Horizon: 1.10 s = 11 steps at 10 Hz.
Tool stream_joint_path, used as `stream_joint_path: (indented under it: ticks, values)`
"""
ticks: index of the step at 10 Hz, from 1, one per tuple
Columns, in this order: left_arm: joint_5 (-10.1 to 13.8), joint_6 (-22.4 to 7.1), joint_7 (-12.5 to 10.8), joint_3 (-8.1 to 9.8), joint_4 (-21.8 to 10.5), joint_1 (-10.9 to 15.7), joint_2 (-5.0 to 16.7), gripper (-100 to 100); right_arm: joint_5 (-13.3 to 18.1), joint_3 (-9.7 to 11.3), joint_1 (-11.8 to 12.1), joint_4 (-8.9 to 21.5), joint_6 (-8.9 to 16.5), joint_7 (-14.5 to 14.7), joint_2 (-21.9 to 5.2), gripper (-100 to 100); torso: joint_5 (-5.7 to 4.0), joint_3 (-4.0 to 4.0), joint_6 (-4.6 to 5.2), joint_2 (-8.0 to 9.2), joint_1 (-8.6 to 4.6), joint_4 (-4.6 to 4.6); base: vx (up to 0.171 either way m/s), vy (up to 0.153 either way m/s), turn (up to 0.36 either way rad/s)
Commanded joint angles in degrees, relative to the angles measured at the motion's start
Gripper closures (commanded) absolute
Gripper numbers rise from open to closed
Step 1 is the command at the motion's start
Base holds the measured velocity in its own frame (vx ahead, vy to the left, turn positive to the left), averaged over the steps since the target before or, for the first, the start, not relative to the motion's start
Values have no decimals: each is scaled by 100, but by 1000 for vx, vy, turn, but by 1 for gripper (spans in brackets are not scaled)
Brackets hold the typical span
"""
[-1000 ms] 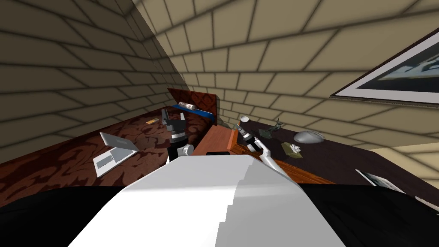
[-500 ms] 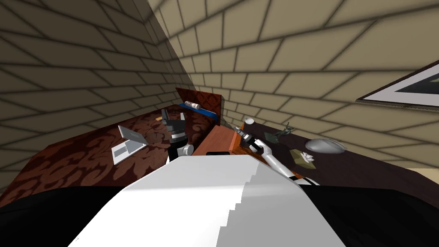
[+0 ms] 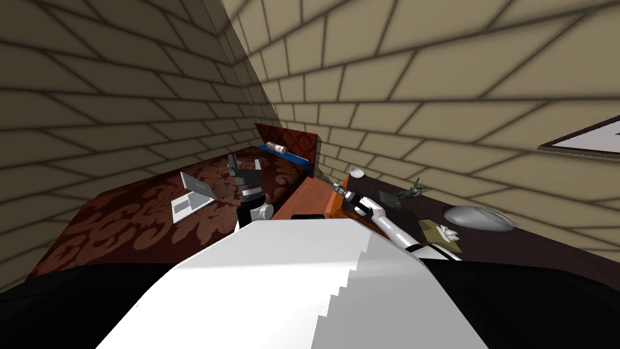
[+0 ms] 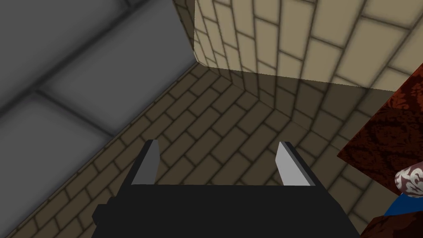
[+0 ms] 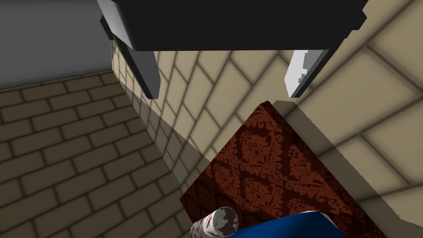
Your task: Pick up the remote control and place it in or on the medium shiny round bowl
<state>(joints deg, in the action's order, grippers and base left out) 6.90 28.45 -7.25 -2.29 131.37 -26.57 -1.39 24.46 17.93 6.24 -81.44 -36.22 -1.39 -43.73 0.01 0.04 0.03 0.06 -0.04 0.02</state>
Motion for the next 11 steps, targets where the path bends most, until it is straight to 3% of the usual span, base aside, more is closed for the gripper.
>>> stream_joint_path:
  ticks: [1, 3, 5, 6, 8, 9, 10, 11]
  values:
    - [0, 0, 0, 0, 0, 0, 0, 0, 72, 105, -51, 250, -17, 39, -86, -100, 0, 0, 0, 0, 0, 0, 16, -8, 118]
    - [0, 0, 0, 0, 0, 0, 0, 0, 381, 527, -286, 739, -18, 144, -471, -100, -1, -2, 1, -4, -5, -1, 25, -20, 243]
    - [0, 0, 0, 1, 0, -1, 0, 0, 381, 589, -286, 926, -18, 144, -476, -100, -3, -2, 7, -3, -12, -1, 16, -23, 40]
    - [0, 0, 0, 1, 0, -1, 0, 0, 537, 844, -393, 1068, -12, 200, -657, -100, -2, 0, 8, 2, -6, 0, 10, -15, 175]
    - [0, 0, 0, 1, 0, -1, 0, 0, 537, 844, -393, 1260, -12, 200, -657, -100, -2, 0, 6, 1, -9, 0, 8, -21, 56]
    - [0, 0, 0, 1, 0, -1, 0, 0, 692, 1105, -493, 1436, -2, 258, -827, -100, -2, 2, 8, 4, -6, 1, 4, -23, 168]
    - [0, 0, 0, 1, 0, 0, 0, 0, 692, 1105, -493, 1553, -2, 258, -827, -100, -1, 2, 2, 3, -8, 1, 7, -35, 109]
    - [0, 0, 0, 1, 0, -1, 0, 0, 846, 1364, -584, 1814, 12, 317, -986, -100, -3, 2, 8, 3, -12, 0, 18, -47, 157]
